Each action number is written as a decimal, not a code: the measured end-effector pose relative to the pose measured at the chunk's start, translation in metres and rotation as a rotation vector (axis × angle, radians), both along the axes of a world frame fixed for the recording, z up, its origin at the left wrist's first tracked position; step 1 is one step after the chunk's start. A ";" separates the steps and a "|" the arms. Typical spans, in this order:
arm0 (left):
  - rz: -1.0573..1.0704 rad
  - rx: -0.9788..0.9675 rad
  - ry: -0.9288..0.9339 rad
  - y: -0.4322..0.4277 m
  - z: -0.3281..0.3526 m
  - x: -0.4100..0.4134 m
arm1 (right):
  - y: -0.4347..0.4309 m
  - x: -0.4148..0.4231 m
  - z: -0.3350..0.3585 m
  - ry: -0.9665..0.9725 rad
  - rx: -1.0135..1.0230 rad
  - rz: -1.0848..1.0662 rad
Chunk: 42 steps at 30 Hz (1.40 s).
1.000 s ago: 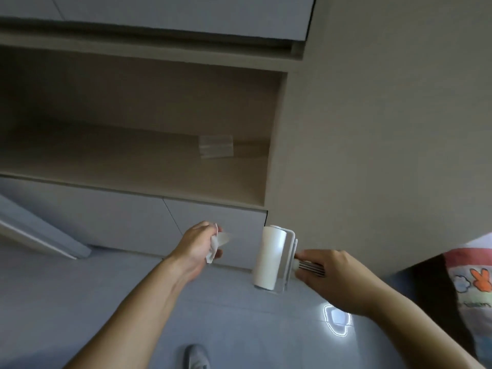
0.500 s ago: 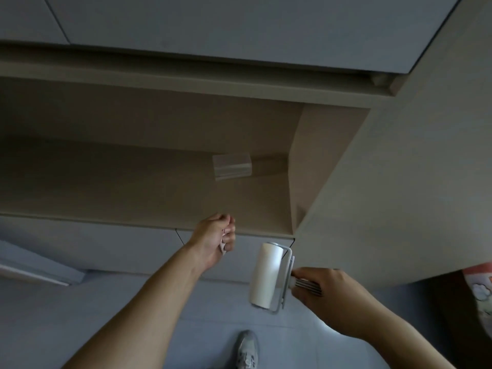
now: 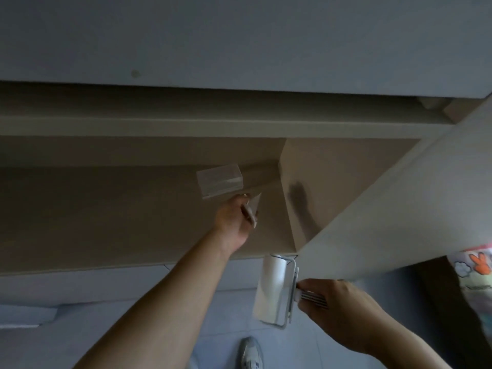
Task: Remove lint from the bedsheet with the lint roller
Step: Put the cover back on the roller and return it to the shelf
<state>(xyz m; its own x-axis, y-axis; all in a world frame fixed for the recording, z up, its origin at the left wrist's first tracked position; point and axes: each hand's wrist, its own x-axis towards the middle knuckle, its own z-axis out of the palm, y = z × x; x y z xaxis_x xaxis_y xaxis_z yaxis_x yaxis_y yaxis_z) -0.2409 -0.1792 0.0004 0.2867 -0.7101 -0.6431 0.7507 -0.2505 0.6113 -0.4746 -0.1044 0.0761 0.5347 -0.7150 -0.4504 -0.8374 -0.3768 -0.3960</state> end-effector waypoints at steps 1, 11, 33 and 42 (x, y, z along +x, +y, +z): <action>-0.025 -0.006 -0.020 -0.005 -0.002 0.002 | 0.002 0.004 0.000 0.002 -0.007 -0.012; -0.252 -0.043 -0.220 -0.008 -0.018 0.015 | 0.025 0.029 -0.003 0.030 0.005 -0.130; -0.588 0.146 -1.682 -0.038 -0.018 0.118 | 0.013 0.049 -0.009 0.052 -0.013 -0.144; -0.896 0.383 -1.315 -0.020 -0.027 0.128 | 0.011 0.056 -0.010 0.063 -0.043 -0.127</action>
